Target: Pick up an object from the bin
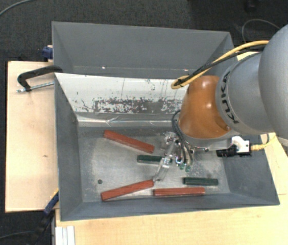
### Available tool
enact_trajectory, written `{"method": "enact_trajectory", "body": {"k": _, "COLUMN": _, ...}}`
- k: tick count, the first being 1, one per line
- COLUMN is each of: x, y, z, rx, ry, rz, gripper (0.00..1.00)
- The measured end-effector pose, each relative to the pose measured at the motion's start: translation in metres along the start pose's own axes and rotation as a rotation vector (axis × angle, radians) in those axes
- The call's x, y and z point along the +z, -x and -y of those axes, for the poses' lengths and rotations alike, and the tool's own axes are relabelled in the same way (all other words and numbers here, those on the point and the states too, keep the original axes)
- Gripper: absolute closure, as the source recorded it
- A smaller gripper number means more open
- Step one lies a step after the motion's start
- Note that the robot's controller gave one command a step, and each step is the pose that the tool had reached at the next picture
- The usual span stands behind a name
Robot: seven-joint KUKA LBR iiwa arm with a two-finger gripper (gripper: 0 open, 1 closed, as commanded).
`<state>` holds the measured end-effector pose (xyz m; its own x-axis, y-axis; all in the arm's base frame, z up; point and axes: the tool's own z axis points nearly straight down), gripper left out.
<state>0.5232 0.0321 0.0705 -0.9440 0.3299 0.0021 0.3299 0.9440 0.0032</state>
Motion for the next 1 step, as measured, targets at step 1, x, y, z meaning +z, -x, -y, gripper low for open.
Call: {"method": "enact_trajectory", "body": {"k": 1, "x": 0.0, "y": -0.0024, "z": -0.0066, "rx": 0.056, "ry": -0.001, "rz": 0.003, "gripper": 0.0}}
